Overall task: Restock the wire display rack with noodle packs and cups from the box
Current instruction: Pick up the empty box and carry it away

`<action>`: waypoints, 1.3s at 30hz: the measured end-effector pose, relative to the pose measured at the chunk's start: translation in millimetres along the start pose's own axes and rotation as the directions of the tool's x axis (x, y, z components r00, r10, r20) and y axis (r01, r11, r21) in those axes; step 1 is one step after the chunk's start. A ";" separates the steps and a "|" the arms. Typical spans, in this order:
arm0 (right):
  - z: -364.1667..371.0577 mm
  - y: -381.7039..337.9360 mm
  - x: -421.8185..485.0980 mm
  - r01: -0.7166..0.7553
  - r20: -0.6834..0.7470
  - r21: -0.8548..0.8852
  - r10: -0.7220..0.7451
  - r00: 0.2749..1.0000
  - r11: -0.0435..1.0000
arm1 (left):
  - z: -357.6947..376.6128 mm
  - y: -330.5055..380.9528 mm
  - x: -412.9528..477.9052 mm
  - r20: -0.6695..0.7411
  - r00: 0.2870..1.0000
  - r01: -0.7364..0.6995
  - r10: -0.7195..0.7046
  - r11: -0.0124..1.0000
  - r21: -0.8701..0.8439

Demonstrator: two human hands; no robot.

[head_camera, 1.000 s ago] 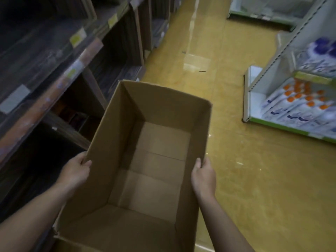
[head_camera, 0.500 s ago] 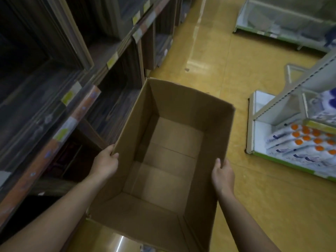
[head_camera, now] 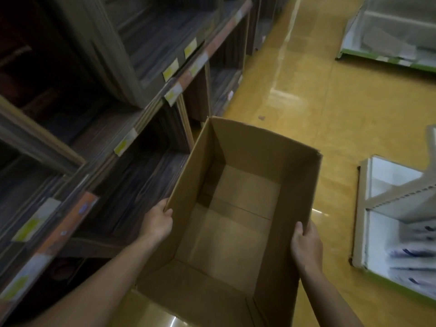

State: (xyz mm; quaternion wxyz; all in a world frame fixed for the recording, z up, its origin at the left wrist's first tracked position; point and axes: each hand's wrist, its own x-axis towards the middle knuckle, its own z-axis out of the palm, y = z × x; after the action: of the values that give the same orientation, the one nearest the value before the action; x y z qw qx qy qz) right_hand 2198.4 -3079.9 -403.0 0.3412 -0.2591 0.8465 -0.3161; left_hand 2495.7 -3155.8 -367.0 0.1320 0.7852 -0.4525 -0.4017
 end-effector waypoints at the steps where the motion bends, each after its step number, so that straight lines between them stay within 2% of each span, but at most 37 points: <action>1: 9.5 0.2 26.3 0.014 0.011 -0.018 -0.013 1.000 1.000 | 11.8 10.3 18.4 -0.016 1.000 0.012 -0.012 1.000 0.006; 9: 66.9 -8.4 144.1 0.078 0.104 -0.115 -0.066 0.992 0.990 | 64.0 43.2 126.0 -0.063 0.997 0.038 -0.035 0.999 0.034; 18: 170.8 11.5 244.3 0.093 0.100 -0.178 -0.076 0.992 0.980 | 126.4 8.9 274.5 -0.058 0.998 0.023 -0.017 0.994 0.105; 23: 222.1 33.0 273.1 0.065 0.092 -0.210 -0.046 0.995 0.975 | 152.2 -18.0 334.0 -0.039 0.999 -0.014 0.019 0.991 0.136; 30: 269.0 33.1 283.0 0.058 0.079 -0.270 -0.038 0.996 0.961 | 166.6 -49.6 378.2 -0.006 1.000 0.007 -0.006 0.991 0.135; 32: 276.4 32.6 284.3 0.067 0.055 -0.273 -0.054 0.997 0.960 | 169.2 -53.4 381.1 -0.022 0.999 -0.030 0.035 0.984 0.174; 36: 286.8 36.3 286.4 0.079 0.001 -0.282 -0.082 0.997 0.956 | 170.8 -62.0 382.3 -0.024 0.983 -0.158 0.180 0.915 0.372; 39: 293.1 46.7 291.4 0.117 -0.023 -0.254 -0.127 0.992 0.960 | 175.1 -69.9 382.2 -0.122 0.947 -0.213 0.296 0.866 0.452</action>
State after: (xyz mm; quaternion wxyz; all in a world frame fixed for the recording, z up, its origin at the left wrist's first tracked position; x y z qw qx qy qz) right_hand 2220.9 -3344.5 -723.1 0.2689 -0.3458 0.8686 -0.2315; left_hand 2508.9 -3401.7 -714.9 0.0484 0.7622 -0.6157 -0.1942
